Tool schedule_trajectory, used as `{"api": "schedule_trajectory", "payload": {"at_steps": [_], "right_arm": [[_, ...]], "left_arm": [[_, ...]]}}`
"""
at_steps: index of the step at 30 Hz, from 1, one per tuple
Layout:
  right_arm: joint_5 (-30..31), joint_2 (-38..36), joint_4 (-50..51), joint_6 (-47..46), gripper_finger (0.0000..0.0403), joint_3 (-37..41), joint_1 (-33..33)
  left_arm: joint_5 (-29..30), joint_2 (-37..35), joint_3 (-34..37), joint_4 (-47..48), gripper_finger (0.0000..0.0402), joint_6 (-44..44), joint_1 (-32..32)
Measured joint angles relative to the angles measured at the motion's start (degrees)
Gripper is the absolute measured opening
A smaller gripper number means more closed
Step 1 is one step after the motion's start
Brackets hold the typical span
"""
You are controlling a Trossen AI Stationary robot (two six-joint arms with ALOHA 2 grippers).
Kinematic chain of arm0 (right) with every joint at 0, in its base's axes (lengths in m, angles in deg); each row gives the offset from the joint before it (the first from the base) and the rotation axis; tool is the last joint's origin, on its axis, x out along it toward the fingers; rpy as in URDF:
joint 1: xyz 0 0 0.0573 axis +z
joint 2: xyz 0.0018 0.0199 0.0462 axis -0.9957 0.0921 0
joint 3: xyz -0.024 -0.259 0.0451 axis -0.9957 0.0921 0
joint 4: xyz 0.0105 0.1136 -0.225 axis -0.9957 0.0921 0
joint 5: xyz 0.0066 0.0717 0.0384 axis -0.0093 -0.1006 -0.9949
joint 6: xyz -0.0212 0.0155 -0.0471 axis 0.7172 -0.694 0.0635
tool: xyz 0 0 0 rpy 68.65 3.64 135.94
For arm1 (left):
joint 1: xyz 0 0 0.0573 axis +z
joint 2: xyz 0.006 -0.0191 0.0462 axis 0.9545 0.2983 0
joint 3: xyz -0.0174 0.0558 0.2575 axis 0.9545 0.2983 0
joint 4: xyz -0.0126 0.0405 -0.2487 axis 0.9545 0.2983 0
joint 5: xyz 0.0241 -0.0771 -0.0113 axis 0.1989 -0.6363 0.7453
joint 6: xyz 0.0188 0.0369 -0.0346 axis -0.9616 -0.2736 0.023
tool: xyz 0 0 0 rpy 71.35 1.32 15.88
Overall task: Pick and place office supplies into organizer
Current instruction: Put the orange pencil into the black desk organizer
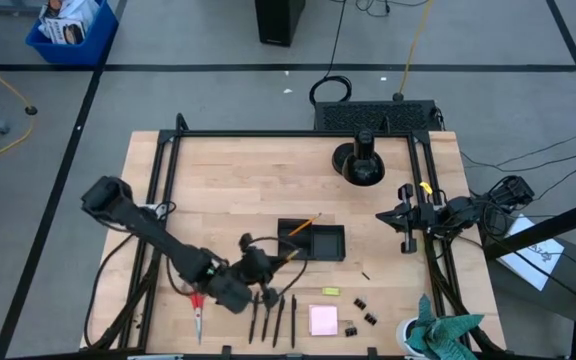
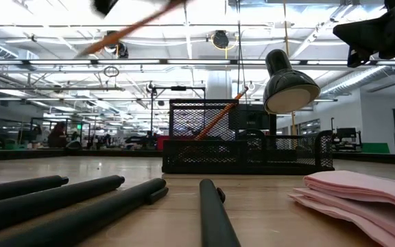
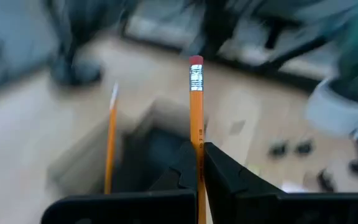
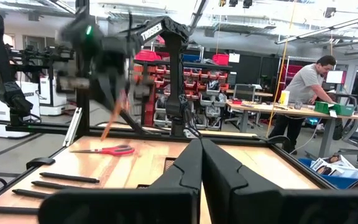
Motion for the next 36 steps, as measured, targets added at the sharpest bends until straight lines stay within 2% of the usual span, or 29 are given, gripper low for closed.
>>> {"api": "schedule_trajectory", "payload": {"at_steps": [3,5,10,13,16,23,27,32,36], "right_arm": [[0.00,0.06,-0.32,-0.06,0.0000,-0.02,0.01],[0.00,0.08,-0.34,-0.52,0.0000,0.00,0.02],[-0.02,0.06,-0.39,-1.54,0.0000,-0.02,0.00],[-0.02,0.06,-0.38,-1.51,0.0000,0.00,0.00],[-0.04,0.06,-0.36,-1.56,0.0000,-0.01,0.01],[-0.04,0.06,-0.34,-1.56,0.0000,-0.02,0.02],[-0.04,0.06,-0.34,-1.48,0.0000,-0.02,0.00],[-0.05,0.06,-0.34,-0.66,0.0000,-0.01,0.02],[-0.04,0.06,-0.34,0.14,0.0000,-0.01,0.01]], "left_arm": [[-7.35,-1.22,-0.07,-9.92,0.0014,-20.45,1.13],[-12.75,-1.39,-0.07,-14.86,0.0015,-30.24,2.08],[-15.13,-1.48,-0.05,-21.11,0.0005,-40.08,6.76],[-18.41,-1.48,-0.05,-21.23,0.0015,-39.80,10.59],[-24.29,-1.48,0.32,-22.35,0.0020,-39.48,14.60],[-34.58,-1.48,6.93,-36.87,0.0006,-40.05,21.81],[-35.56,-1.46,12.91,-43.66,0.0017,-36.34,25.04],[-36.12,-1.46,19.55,-51.38,0.0005,-33.53,27.47],[-36.96,-1.03,22.20,-53.04,0.0012,-31.74,28.66]]}}
